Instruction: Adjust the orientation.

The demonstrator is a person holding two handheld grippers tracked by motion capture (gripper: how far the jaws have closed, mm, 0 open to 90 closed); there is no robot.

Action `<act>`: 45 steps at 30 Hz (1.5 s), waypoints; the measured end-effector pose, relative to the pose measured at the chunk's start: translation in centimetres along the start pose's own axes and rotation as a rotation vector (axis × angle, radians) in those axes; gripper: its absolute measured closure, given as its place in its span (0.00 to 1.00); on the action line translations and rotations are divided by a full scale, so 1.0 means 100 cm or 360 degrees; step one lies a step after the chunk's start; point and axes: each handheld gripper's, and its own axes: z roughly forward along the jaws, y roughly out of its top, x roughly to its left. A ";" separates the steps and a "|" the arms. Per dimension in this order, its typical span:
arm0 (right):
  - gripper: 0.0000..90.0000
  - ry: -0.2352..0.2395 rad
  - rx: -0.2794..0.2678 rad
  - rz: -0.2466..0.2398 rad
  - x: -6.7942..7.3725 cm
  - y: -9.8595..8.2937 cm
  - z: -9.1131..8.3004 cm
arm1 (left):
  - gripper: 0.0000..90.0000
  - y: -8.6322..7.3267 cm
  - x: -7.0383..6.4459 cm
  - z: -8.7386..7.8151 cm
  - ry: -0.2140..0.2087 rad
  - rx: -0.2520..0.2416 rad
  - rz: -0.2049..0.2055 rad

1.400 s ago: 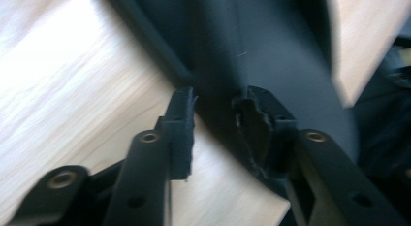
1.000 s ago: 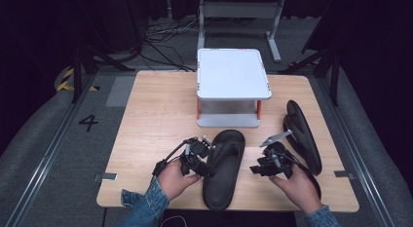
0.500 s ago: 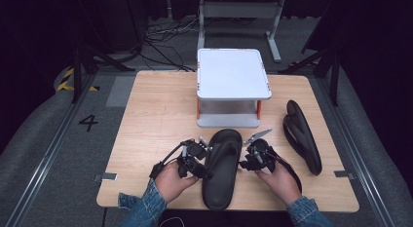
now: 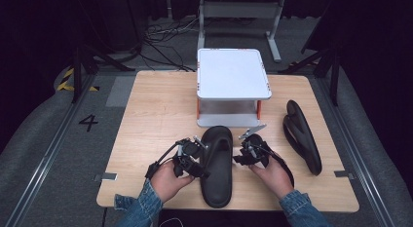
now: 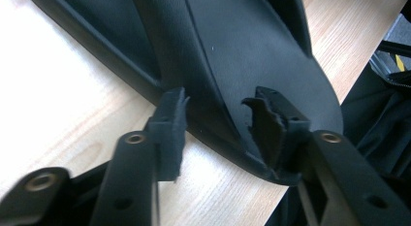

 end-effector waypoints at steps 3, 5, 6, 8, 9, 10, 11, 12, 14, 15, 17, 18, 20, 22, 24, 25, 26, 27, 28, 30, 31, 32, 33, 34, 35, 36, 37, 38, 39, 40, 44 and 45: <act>0.61 -0.0052 -0.0018 -0.0028 -0.002 -0.003 -0.013 | 0.60 -0.001 0.001 -0.009 0.0051 -0.0016 0.0017; 0.60 -0.0097 -0.0050 -0.0029 -0.006 -0.006 -0.030 | 0.58 -0.001 0.006 -0.017 0.0090 -0.0050 0.0013; 0.60 -0.0113 -0.0070 -0.0015 -0.010 -0.007 -0.040 | 0.58 -0.002 0.010 -0.021 0.0105 -0.0068 0.0007; 0.59 -0.0146 -0.0151 0.0032 -0.017 -0.010 -0.064 | 0.57 -0.003 0.016 -0.028 0.0147 -0.0095 0.0007; 0.57 -0.0151 -0.0177 0.0058 -0.021 -0.012 -0.074 | 0.55 -0.004 0.019 -0.032 0.0179 -0.0109 0.0021; 0.57 -0.0150 -0.0184 0.0076 -0.024 -0.014 -0.081 | 0.54 -0.004 0.019 -0.032 0.0179 -0.0109 0.0021; 0.57 -0.0150 -0.0184 0.0076 -0.024 -0.014 -0.081 | 0.54 -0.005 0.022 -0.036 0.0194 -0.0107 0.0026; 0.58 -0.0194 -0.0214 0.0082 -0.029 -0.021 -0.097 | 0.54 -0.008 0.027 -0.042 0.0200 -0.0130 0.0044; 0.58 -0.0230 -0.0220 0.0125 -0.037 -0.028 -0.108 | 0.54 -0.010 0.033 -0.047 0.0209 -0.0149 0.0041; 0.58 -0.0242 -0.0219 0.0144 -0.041 -0.030 -0.112 | 0.54 -0.011 0.036 -0.050 0.0224 -0.0152 0.0036; 0.56 -0.0259 -0.0219 0.0185 -0.050 -0.036 -0.121 | 0.53 -0.012 0.042 -0.055 0.0254 -0.0167 0.0044; 0.55 -0.0255 -0.0211 0.0209 -0.054 -0.039 -0.125 | 0.52 -0.014 0.046 -0.057 0.0261 -0.0174 0.0034; 0.54 -0.0279 -0.0203 0.0224 -0.061 -0.046 -0.132 | 0.48 -0.017 0.054 -0.062 0.0264 -0.0189 -0.0006; 0.54 -0.0305 -0.0213 0.0237 -0.066 -0.049 -0.138 | 0.48 -0.020 0.059 -0.065 0.0286 -0.0204 -0.0022; 0.54 -0.0328 -0.0246 0.0272 -0.072 -0.051 -0.145 | 0.47 -0.024 0.066 -0.069 0.0330 -0.0222 -0.0056; 0.55 -0.0347 -0.0269 0.0284 -0.075 -0.051 -0.148 | 0.47 -0.026 0.068 -0.071 0.0357 -0.0229 -0.0066; 0.54 -0.0369 -0.0285 0.0297 -0.079 -0.051 -0.152 | 0.47 -0.028 0.071 -0.072 0.0375 -0.0243 -0.0068; 0.54 -0.0393 -0.0304 0.0301 -0.082 -0.051 -0.155 | 0.46 -0.031 0.073 -0.073 0.0378 -0.0248 -0.0076; 0.53 -0.0417 -0.0329 0.0307 -0.086 -0.050 -0.157 | 0.46 -0.033 0.076 -0.073 0.0387 -0.0257 -0.0075; 0.52 -0.0447 -0.0312 0.0324 -0.096 -0.047 -0.158 | 0.45 -0.036 0.081 -0.074 0.0395 -0.0259 -0.0090; 0.52 -0.0462 -0.0293 0.0325 -0.100 -0.045 -0.158 | 0.45 -0.036 0.081 -0.074 0.0395 -0.0259 -0.0090; 0.52 -0.0483 -0.0285 0.0327 -0.107 -0.042 -0.159 | 0.45 -0.038 0.084 -0.075 0.0405 -0.0272 -0.0102; 0.52 -0.0490 -0.0284 0.0335 -0.110 -0.040 -0.160 | 0.45 -0.039 0.086 -0.076 0.0394 -0.0266 -0.0102; 0.52 -0.0490 -0.0284 0.0335 -0.110 -0.040 -0.160 | 0.45 -0.041 0.087 -0.075 0.0400 -0.0272 -0.0110; 0.52 -0.0493 -0.0282 0.0351 -0.116 -0.038 -0.160 | 0.45 -0.042 0.090 -0.075 0.0412 -0.0274 -0.0108; 0.52 -0.0494 -0.0279 0.0364 -0.121 -0.035 -0.160 | 0.45 -0.044 0.091 -0.076 0.0417 -0.0275 -0.0125; 0.52 -0.0507 -0.0274 0.0384 -0.127 -0.032 -0.160 | 0.45 -0.045 0.093 -0.077 0.0418 -0.0283 -0.0139; 0.52 -0.0521 -0.0263 0.0404 -0.133 -0.029 -0.158 | 0.44 -0.046 0.095 -0.077 0.0415 -0.0280 -0.0137; 0.52 -0.0523 -0.0245 0.0426 -0.137 -0.027 -0.156 | 0.44 -0.047 0.096 -0.077 0.0417 -0.0287 -0.0147; 0.52 -0.0524 -0.0215 0.0436 -0.141 -0.023 -0.152 | 0.44 -0.047 0.097 -0.077 0.0419 -0.0284 -0.0144; 0.52 -0.0571 -0.0129 0.0437 -0.150 -0.016 -0.140 | 0.44 -0.048 0.099 -0.075 0.0418 -0.0287 -0.0150; 0.53 -0.0586 -0.0099 0.0444 -0.154 -0.013 -0.135 | 0.44 -0.048 0.099 -0.075 0.0416 -0.0287 -0.0152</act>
